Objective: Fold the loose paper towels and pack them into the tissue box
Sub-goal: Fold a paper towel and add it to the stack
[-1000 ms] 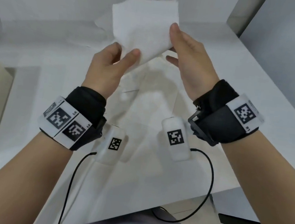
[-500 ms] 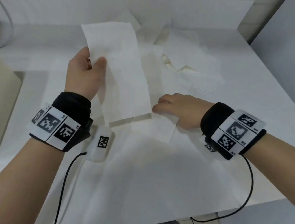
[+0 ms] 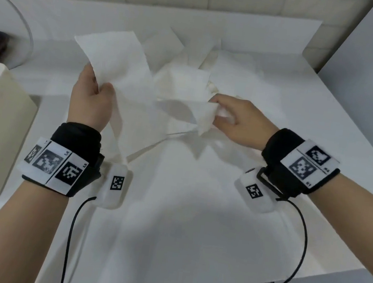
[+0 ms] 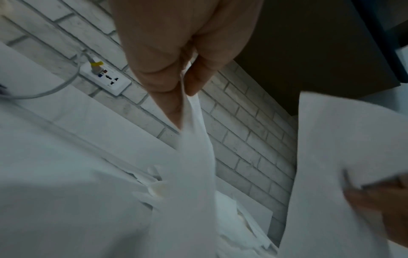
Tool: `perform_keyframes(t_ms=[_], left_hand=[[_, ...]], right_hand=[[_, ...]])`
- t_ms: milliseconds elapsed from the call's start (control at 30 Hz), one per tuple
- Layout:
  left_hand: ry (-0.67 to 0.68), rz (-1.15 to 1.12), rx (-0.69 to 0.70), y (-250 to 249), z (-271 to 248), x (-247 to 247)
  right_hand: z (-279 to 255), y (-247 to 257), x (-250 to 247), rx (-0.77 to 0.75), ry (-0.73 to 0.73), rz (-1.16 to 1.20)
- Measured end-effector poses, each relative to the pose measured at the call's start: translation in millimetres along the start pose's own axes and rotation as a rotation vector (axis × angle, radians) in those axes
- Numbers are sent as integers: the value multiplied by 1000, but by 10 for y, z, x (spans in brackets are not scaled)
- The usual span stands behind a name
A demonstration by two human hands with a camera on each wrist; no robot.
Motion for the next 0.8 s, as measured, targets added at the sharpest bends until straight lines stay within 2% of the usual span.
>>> perform_keyframes(t_ms=[100,167,300,433,533,600,700,800], left_hand=[[-22,-22,-49,4,10,-42],[-16,-71,-76,-19,-5,-22],[136,-213,-131,-133,-140,238],[296,-308,-195,-251,-314,525],[364,-364,-240,-301,-378,646],[345,-394,-263,-295,-372,655],[250,-397,-271,-253,-338,605],[231,-271,-199,-250,-341,622]], right_hand=[[10,73,-239,27,-125,457],[39,121,-326,31,-178,674],[130,196,-285,108,-190,949],[223,230,-42,204,-176,917],[270,192,102,256,-184,955],[289,176,143,262,-195,964],[336,163,196,262,-188,894],[373,181,255,253,-149,730]])
Point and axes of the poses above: each hand's wrist, its own z-axis towards the middle knuckle, its own x-axis out of the palm, y = z × x, the point moved 7 cm from there along z, towards the middle knuckle, and after that the axes turned 3 degrees about -x, right-handed, at the moved point
